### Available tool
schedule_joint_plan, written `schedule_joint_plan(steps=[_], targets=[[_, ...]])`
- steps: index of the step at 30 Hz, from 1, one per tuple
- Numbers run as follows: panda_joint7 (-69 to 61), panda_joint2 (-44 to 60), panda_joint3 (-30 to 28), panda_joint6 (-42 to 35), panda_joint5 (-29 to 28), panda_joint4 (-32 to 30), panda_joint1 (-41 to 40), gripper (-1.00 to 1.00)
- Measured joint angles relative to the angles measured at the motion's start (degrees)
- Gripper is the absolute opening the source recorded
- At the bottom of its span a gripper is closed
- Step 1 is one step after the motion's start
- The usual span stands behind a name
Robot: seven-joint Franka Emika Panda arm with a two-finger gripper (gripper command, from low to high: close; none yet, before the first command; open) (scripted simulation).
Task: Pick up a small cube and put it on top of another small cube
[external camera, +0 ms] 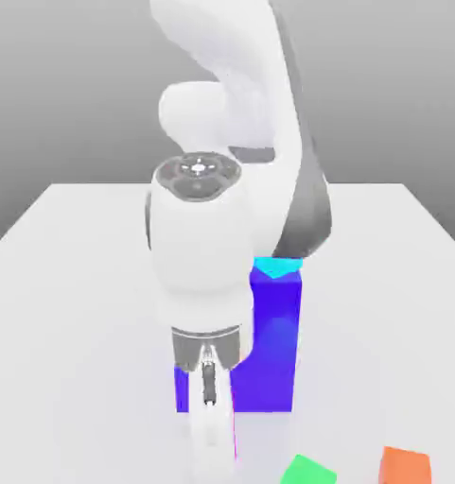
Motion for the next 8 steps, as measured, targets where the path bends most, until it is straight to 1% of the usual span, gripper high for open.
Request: schedule_joint_plan(steps=[2, 4, 5, 8], targets=[[1.93, 2.37, 0.04, 1.22, -2.46, 0.94, 2.51, -1.0], [3.69, 6.11, -1.21, 4.26, -4.92, 1.42, 4.09, -1.0], [4.34, 7.63, -1.86, 5.57, -5.82, 1.56, 4.72, 1.0], [4.34, 7.63, -1.86, 5.57, -5.82, 1.56, 4.72, 1.0]])
